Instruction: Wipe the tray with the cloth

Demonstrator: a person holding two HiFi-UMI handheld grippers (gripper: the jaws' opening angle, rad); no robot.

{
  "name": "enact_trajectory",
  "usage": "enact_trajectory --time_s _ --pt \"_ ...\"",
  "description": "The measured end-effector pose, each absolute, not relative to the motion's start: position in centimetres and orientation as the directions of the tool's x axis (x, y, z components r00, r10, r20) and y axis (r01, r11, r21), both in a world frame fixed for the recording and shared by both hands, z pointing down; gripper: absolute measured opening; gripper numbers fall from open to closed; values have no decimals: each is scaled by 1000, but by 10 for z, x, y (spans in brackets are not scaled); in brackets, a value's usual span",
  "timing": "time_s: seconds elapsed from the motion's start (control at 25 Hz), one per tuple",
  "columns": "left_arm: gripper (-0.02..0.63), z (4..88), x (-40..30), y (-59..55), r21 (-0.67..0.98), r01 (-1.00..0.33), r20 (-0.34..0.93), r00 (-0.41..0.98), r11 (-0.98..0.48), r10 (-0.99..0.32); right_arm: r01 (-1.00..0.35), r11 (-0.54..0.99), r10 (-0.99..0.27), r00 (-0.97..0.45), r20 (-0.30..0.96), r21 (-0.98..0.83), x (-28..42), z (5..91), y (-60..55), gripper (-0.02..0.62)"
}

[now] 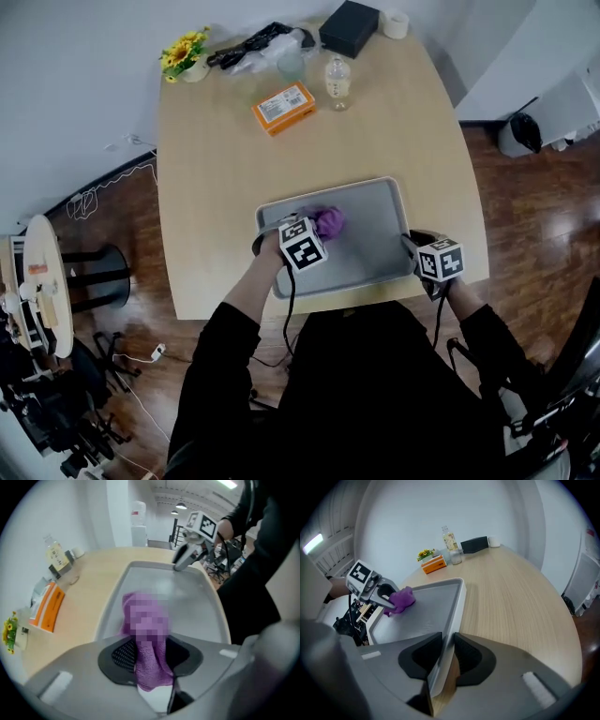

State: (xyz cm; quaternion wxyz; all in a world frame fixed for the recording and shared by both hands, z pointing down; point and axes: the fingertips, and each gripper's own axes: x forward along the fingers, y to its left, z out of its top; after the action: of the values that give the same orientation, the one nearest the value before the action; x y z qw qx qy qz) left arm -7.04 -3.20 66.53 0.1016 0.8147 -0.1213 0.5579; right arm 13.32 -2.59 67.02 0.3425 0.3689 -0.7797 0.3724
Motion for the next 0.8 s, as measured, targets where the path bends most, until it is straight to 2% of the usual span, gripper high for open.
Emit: enact_trajectory --time_s 0.16,0.44,0.8 --pt "124 667 -101 -75 -65 -349 941 291 -935 -174 -832 445 -331 -497 802 -332 130 672 -26 87" --pt "124 667 -107 -77 -68 -338 941 292 -938 -174 -837 436 -346 -496 797 -332 127 673 -27 87" --pt "126 671 -102 84 153 -273 914 405 -950 31 -844 425 -364 -490 792 -327 129 673 -27 86"
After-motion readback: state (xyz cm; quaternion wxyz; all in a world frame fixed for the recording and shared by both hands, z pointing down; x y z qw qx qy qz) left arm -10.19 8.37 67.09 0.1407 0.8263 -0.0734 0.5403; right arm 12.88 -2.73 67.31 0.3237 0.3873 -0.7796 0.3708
